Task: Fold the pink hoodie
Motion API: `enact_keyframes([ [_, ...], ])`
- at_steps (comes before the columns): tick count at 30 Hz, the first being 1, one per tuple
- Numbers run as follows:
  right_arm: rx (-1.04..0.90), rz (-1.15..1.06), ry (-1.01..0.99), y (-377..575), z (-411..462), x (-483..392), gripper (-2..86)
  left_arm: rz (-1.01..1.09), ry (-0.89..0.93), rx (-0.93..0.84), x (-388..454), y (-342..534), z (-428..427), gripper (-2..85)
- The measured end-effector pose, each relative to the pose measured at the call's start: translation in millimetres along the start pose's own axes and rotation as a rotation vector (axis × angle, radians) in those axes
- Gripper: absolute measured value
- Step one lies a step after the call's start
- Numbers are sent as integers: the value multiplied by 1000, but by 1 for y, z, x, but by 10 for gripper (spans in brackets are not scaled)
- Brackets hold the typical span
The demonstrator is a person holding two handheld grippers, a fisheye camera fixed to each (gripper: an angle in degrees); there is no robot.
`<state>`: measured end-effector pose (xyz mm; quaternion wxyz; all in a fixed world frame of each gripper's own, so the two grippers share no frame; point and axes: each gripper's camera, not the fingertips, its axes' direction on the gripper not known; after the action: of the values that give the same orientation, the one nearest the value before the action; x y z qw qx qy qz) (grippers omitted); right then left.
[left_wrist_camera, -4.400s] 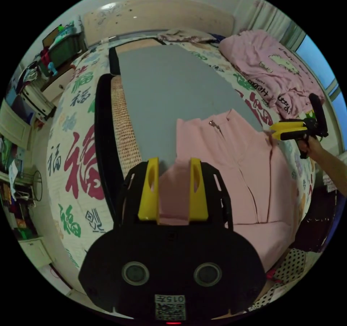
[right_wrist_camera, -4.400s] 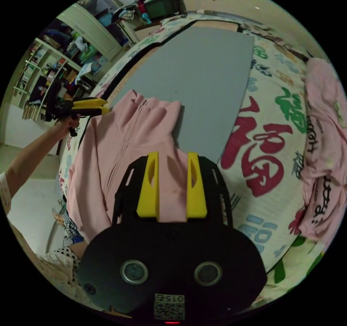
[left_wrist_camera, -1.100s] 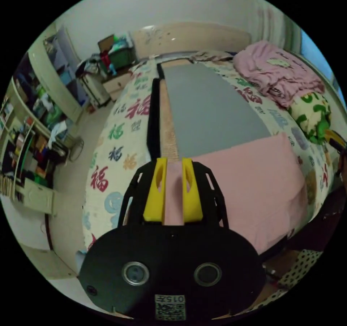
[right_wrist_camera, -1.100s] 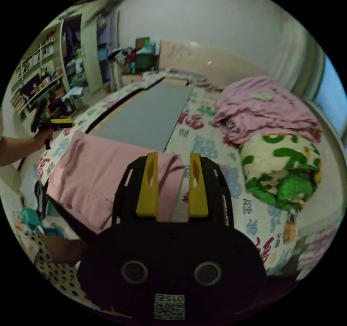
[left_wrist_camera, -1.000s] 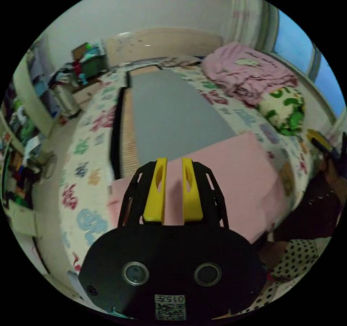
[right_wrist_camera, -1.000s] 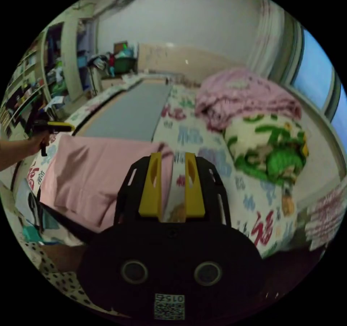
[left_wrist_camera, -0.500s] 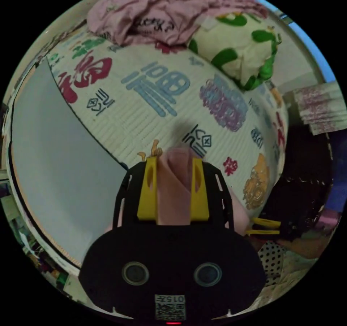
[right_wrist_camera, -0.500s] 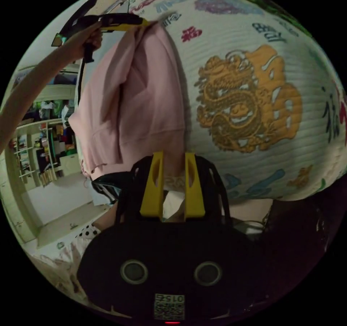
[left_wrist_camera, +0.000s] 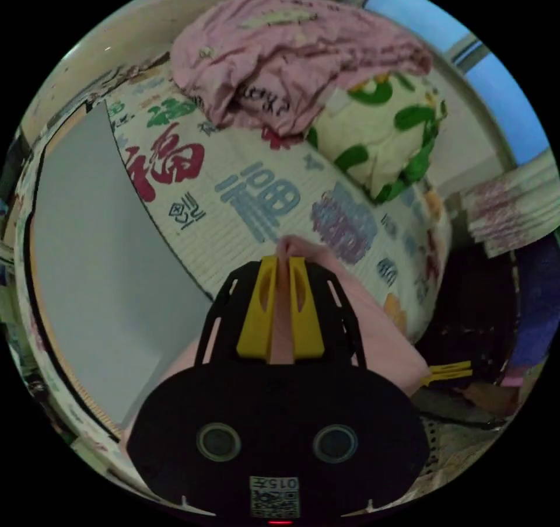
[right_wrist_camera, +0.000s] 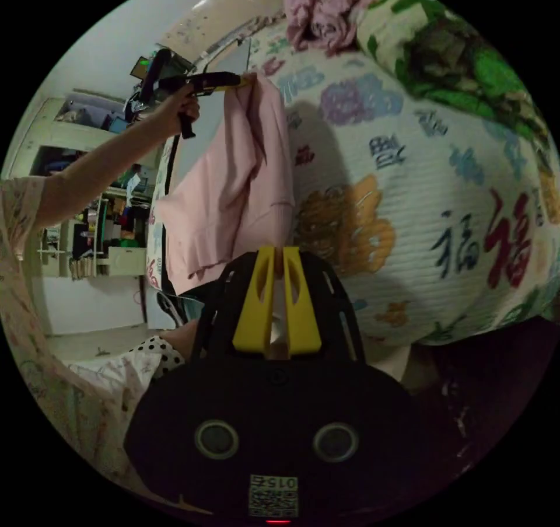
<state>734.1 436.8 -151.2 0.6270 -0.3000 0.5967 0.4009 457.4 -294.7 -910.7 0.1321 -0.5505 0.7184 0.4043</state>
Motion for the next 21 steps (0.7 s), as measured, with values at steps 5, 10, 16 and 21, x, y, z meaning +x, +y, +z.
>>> enact_keyframes([
  [5, 120, -223, -22, 3, -73, -31, 16, -43, 267, 335, -27, 42, -88, 13],
  [10, -31, -500, -71, 13, -51, -103, 14, -80, 238, 426, -96, 185, -149, 13],
  [16, -317, -594, -166, 37, 71, -170, 18, -284, 103, 278, -193, 384, -99, 16],
  [21, -449, -578, -59, 48, 154, -217, 31, -390, 62, 268, -235, 489, -35, 27],
])
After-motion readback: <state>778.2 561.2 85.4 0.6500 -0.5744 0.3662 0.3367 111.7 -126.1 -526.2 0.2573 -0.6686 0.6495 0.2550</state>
